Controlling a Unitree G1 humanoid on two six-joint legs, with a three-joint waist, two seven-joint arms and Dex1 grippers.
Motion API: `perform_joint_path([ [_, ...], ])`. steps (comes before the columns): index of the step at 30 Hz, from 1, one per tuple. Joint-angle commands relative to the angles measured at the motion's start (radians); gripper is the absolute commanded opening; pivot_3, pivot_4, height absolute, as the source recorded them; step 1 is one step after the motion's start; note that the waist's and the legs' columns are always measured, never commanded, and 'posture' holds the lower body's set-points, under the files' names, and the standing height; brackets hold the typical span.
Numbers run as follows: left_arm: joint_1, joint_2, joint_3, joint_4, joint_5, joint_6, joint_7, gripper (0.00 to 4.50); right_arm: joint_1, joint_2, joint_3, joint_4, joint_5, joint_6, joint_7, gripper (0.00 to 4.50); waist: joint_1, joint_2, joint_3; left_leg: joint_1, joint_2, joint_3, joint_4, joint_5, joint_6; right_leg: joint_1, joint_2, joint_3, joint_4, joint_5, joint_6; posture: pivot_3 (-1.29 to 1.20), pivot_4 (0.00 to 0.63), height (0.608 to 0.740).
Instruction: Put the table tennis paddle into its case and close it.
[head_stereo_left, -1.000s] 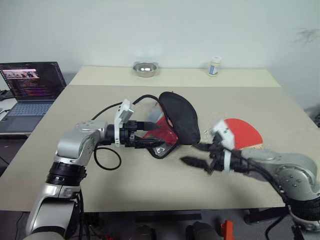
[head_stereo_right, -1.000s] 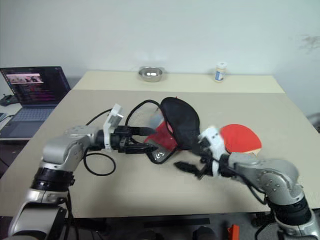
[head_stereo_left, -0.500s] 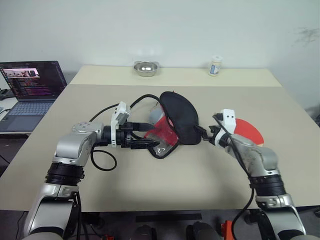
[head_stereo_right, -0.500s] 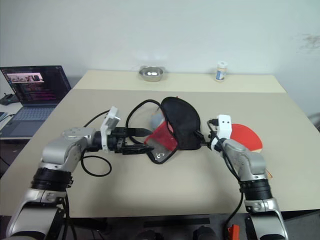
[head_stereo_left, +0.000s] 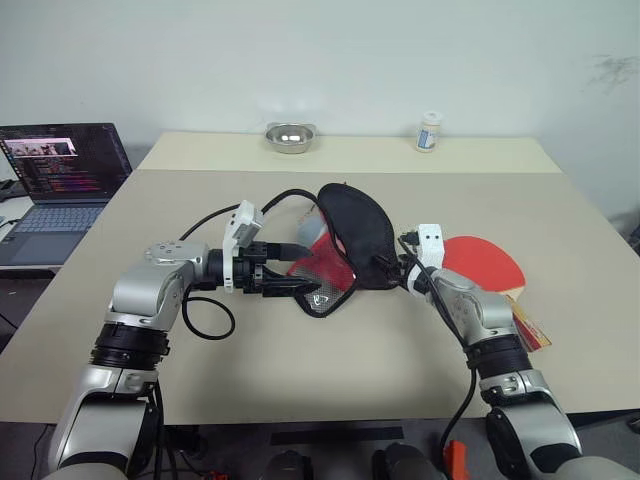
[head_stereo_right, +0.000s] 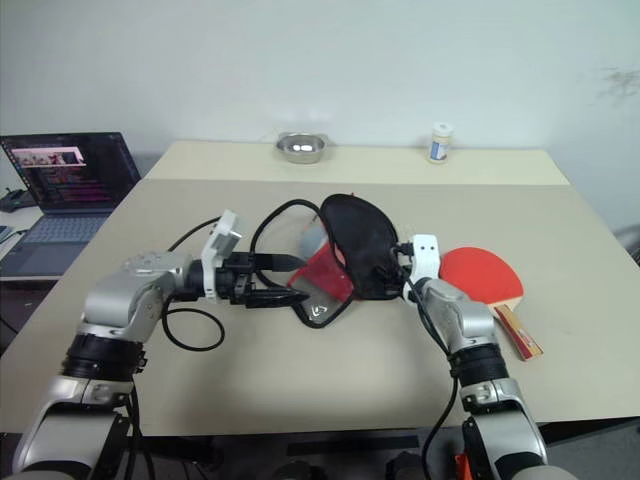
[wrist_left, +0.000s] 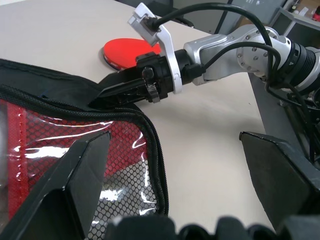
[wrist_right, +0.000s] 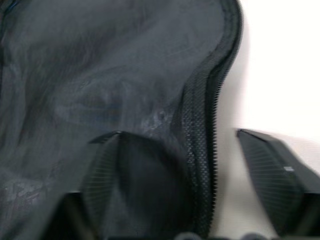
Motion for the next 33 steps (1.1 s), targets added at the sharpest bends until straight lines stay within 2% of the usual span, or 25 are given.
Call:
perform_joint_path([
  [1, -0.013, 0.016, 0.002, -0.037, 0.007, -0.024, -0.015, 4.5, -0.027, 0.014, -0.018, 0.002, -0.012, -0.011, 0.012, 2.5, 0.0, 0.0, 0.0, 0.0, 0.0, 0.0, 0.0, 0.0, 0.0, 0.0, 0.0, 0.0, 0.0, 0.0, 0.0, 0.0, 0.15, 0.74],
  [8, -0.018, 0.015, 0.009, -0.062, 0.004, -0.017, -0.015, 4.5, -0.038, 0.022, -0.075, -0.036, 0.008, 0.026, -0.001, 0.12, 0.0, 0.0, 0.0, 0.0, 0.0, 0.0, 0.0, 0.0, 0.0, 0.0, 0.0, 0.0, 0.001, 0.0, 0.0, 0.0, 0.15, 0.74],
  [14, -0.015, 0.005, 0.006, -0.093, -0.005, -0.004, -0.012, 4.5, -0.024, -0.013, -0.114, -0.25, 0.041, 0.121, -0.01, 0.05, 0.0, 0.001, 0.0, 0.0, 0.0, 0.0, 0.0, 0.0, 0.0, 0.0, 0.0, 0.0, 0.001, 0.0, 0.0, 0.0, 0.15, 0.74],
  [25, -0.022, -0.014, -0.013, -0.084, 0.0, -0.007, -0.026, 4.5, 0.085, -0.092, -0.316, -0.51, 0.131, 0.417, -0.125, 0.05, 0.003, 0.0, 0.0, 0.0, 0.0, 0.0, 0.0, 0.0, 0.0, 0.0, -0.001, 0.0, 0.001, 0.0, 0.0, 0.0, 0.15, 0.74],
  [33, -0.027, -0.008, -0.02, -0.068, 0.005, -0.017, -0.04, 4.5, 0.194, -0.058, -0.337, -0.68, 0.19, 0.598, -0.156, 0.05, -0.001, 0.001, 0.0, 0.001, 0.001, 0.0, 0.0, 0.0, 0.0, 0.0, 0.0, 0.0, 0.001, 0.0, 0.0, 0.0, 0.15, 0.74],
])
